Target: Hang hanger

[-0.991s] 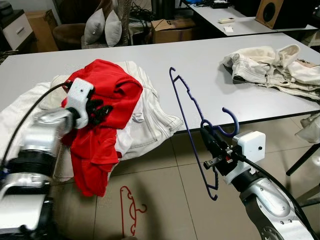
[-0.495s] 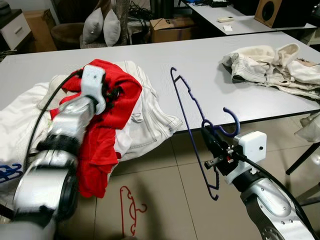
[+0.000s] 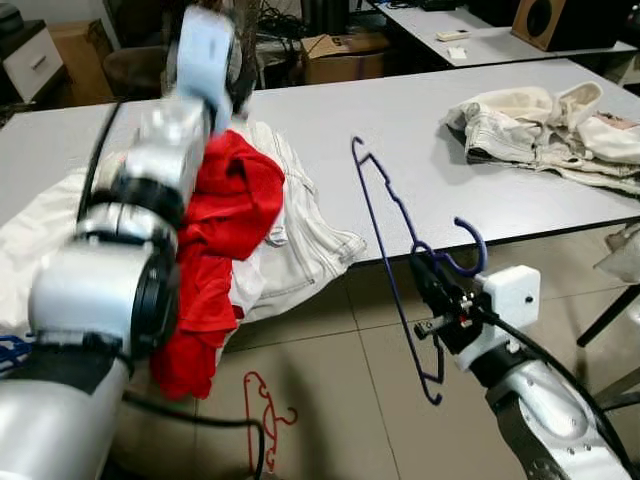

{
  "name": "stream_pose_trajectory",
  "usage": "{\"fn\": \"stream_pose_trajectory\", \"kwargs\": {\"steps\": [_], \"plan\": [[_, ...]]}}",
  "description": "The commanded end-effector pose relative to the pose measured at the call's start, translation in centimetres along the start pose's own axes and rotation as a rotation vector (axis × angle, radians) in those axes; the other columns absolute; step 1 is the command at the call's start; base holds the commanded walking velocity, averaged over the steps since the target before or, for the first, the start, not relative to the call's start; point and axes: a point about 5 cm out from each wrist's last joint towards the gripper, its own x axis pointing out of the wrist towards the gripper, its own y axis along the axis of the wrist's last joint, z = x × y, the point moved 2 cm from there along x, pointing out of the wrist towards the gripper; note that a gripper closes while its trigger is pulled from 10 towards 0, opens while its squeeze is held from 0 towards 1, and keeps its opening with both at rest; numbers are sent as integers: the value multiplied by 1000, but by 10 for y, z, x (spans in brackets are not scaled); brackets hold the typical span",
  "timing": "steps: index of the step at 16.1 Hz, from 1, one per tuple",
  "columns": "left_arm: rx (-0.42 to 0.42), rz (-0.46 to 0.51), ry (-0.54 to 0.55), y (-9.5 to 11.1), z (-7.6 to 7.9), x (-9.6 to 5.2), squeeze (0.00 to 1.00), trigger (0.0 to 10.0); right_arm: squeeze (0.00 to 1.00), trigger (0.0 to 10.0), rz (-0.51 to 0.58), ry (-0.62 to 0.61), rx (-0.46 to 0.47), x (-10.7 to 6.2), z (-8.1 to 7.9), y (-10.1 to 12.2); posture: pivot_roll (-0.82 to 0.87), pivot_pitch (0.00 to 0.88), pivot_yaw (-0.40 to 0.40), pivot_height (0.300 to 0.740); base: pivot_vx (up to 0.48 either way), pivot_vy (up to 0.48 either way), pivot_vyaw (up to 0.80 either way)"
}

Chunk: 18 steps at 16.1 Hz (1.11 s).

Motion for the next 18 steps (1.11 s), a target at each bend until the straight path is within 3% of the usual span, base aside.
{"fn": "stream_pose_trajectory", "kwargs": {"steps": [1,3,4,6,8,9,11,13,15,18], "plan": [[46,-67,-94,-18,16,-1,0,10000,0,10000,26,-5,-16,-1,-2,7,-77,0,115,740,0,0,0],[158,-159,-208,-47,33,-7,0,10000,0,10000,29,-8,-14,1,-4,7,-84,0,124,740,0,0,0],[126,-166,-194,-51,32,-9,0,10000,0,10000,33,-10,-15,1,-4,7,-92,0,128,740,0,0,0],[-56,-126,-116,-60,15,-15,0,10000,0,10000,44,-21,-17,0,-3,9,-96,0,127,740,0,0,0],[-104,-72,-159,-67,6,-26,0,10000,0,10000,38,-17,-22,-1,-2,8,-86,0,114,740,0,0,0],[-114,-89,-172,-78,1,-33,0,10000,0,10000,35,-9,-24,-1,-2,8,-80,0,104,740,0,0,0],[-65,-134,-212,-96,-3,-46,0,10000,0,10000,32,5,-27,0,-2,7,-71,0,91,740,0,0,0],[40,-215,-311,-123,-9,-74,0,10000,0,10000,30,42,-29,4,-4,7,-54,0,69,740,0,0,0],[96,-259,-337,-131,-18,-93,0,10000,0,10000,26,64,-34,6,-4,7,-46,0,62,740,0,0,0],[170,-328,-365,-139,-27,-106,0,10000,0,10000,21,78,-33,7,-4,6,-40,0,63,740,0,0,0]]}}
